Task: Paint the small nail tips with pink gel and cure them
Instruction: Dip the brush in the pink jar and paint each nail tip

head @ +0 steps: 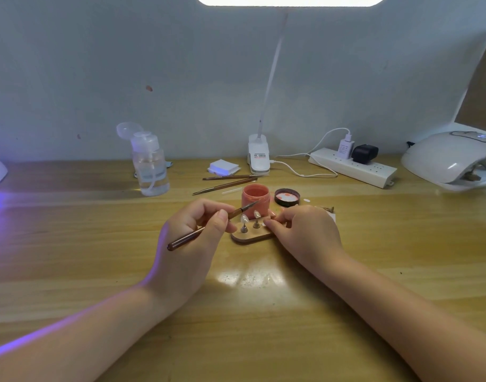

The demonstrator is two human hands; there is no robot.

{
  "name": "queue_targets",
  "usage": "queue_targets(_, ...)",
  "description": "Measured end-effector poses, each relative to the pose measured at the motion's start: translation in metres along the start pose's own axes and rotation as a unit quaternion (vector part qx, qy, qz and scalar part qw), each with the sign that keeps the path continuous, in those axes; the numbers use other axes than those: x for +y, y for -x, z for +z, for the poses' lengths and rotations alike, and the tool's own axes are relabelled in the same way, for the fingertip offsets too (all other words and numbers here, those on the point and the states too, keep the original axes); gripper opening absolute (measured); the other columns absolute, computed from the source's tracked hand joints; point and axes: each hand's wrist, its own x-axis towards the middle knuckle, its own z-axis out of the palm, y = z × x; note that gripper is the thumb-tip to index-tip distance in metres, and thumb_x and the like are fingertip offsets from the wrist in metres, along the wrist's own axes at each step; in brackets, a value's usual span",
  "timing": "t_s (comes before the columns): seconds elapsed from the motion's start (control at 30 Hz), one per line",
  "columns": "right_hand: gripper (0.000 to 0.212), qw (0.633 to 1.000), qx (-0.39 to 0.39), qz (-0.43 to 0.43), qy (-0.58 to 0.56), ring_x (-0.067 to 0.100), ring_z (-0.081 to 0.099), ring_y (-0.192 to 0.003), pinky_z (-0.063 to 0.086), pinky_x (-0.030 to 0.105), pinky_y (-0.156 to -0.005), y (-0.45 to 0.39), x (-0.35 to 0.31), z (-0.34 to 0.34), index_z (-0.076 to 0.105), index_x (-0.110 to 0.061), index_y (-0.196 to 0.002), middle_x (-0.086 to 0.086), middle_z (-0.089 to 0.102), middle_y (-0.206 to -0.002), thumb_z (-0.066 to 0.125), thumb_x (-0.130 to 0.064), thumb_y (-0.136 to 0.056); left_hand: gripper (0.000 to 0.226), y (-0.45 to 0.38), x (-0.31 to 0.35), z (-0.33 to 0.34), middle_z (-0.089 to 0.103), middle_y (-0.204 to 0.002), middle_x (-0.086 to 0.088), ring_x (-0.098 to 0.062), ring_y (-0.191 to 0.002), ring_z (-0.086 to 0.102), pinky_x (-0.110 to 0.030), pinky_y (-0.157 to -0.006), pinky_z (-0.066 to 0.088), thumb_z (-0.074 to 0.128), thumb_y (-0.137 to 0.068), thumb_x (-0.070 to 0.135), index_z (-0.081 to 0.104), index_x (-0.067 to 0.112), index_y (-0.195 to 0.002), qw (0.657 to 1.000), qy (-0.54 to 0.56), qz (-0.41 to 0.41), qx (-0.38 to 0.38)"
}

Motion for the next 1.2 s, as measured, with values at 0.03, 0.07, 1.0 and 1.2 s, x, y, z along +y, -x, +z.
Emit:
queue_targets(0.03, 0.032, 1.000, -0.003, -0.001, 0.007, 0.017, 0.061, -0.089, 0.049, 0.031, -0.072, 0.000, 0.000, 0.000, 0.075, -0.025, -0.095, -0.003, 0.071, -0.092, 0.056, -0.050, -0.090, 0.017, 0.000, 0.000, 0.000, 0.071, -0.076, 0.005, -0.008, -0.077, 0.065, -0.015, -0.069, 0.047, 0.054, -0.087, 0.024, 0.070, 0.021, -0.091, 1.000, -0.001, 0.000, 0.000)
queue_targets(0.07, 0.033, 1.000, -0.006, -0.002, 0.013, 0.017, 0.061, -0.089, 0.049, 0.031, -0.072, 0.000, 0.000, -0.001, 0.074, -0.025, -0.095, -0.003, 0.070, -0.093, 0.055, -0.052, -0.090, 0.017, 0.000, -0.001, -0.001, 0.072, -0.076, 0.005, -0.008, -0.077, 0.065, -0.015, -0.069, 0.047, 0.054, -0.087, 0.024, 0.070, 0.021, -0.091, 1.000, -0.001, 0.000, 0.001)
queue_targets(1.0, 0.030, 0.999, 0.011, -0.006, 0.050, 0.019, 0.062, -0.084, 0.043, 0.026, -0.059, 0.000, 0.005, -0.001, 0.074, -0.027, -0.098, -0.002, 0.071, -0.084, 0.053, -0.047, -0.091, 0.018, -0.031, 0.007, -0.001, 0.072, -0.074, 0.009, -0.005, -0.063, 0.053, -0.015, -0.056, 0.042, 0.058, -0.094, 0.016, 0.071, 0.025, -0.085, 0.998, -0.052, -0.032, 0.024)
queue_targets(1.2, 0.029, 0.999, 0.011, -0.010, 0.051, 0.018, 0.064, -0.091, 0.051, 0.028, -0.067, -0.001, 0.005, -0.001, 0.074, -0.028, -0.099, -0.004, 0.073, -0.095, 0.053, -0.047, -0.092, 0.021, -0.098, 0.025, 0.015, 0.069, -0.059, 0.011, -0.006, -0.063, 0.052, -0.026, -0.057, 0.037, 0.055, -0.087, 0.021, 0.072, 0.017, -0.074, 0.969, -0.205, -0.128, -0.048)
